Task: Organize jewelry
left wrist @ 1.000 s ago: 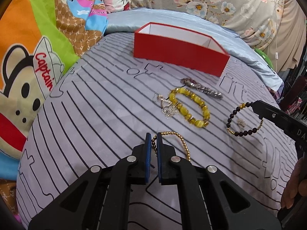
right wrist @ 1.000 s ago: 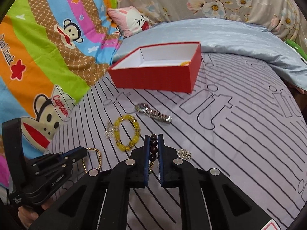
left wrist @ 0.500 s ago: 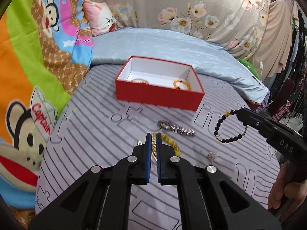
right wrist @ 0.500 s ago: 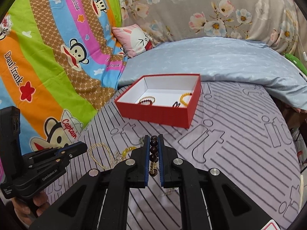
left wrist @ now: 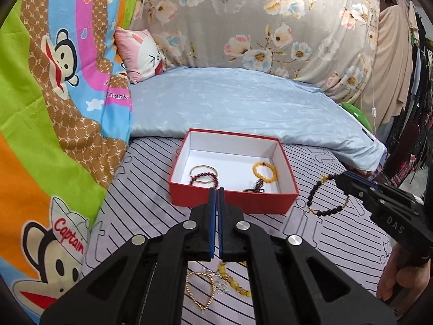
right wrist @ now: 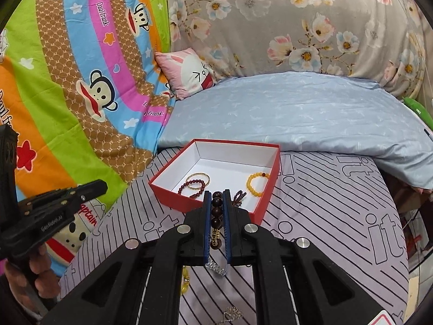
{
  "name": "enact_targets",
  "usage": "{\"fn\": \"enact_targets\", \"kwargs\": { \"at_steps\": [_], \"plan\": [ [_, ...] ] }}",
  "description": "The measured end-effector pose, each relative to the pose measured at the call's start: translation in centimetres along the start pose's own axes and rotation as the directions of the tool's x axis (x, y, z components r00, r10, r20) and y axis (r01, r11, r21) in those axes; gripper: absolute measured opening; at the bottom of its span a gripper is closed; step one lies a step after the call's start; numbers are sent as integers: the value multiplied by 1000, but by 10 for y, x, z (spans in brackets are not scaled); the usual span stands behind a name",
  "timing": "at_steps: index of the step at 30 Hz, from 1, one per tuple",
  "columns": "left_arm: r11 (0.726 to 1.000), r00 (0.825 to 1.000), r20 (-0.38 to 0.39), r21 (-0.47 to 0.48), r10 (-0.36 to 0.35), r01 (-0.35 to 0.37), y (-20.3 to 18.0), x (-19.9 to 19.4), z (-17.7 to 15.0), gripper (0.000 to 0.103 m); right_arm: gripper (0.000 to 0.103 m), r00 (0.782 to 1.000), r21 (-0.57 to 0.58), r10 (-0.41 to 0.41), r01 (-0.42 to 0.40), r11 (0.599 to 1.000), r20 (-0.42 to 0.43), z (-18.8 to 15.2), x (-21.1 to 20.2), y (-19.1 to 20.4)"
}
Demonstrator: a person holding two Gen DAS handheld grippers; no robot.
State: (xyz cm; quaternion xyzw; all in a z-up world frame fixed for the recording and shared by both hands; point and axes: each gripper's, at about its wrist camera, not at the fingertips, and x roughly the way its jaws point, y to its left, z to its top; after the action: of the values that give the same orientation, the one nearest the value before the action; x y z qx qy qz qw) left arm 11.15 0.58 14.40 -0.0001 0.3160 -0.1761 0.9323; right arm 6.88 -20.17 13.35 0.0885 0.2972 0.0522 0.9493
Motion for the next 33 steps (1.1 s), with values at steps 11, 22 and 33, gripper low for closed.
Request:
{"fn": "enact_targets", "kwargs": {
  "at_steps": [11,22,33],
  "plan": [
    [998,978,-204,-44,38,-48,29,34,-87,45,7,998,75,25,-21,997,-50,-37,-6,-9],
    [997,948,-312,-20,60,-70,34,72,-125,27,7,997,97,36,-29,995,-72,-52,-3,-7],
    [999,959,-282,-25,30,-38,29,62,-121,3,7,996,96,44,-37,995,-79,-52,3,-4]
  ]
}}
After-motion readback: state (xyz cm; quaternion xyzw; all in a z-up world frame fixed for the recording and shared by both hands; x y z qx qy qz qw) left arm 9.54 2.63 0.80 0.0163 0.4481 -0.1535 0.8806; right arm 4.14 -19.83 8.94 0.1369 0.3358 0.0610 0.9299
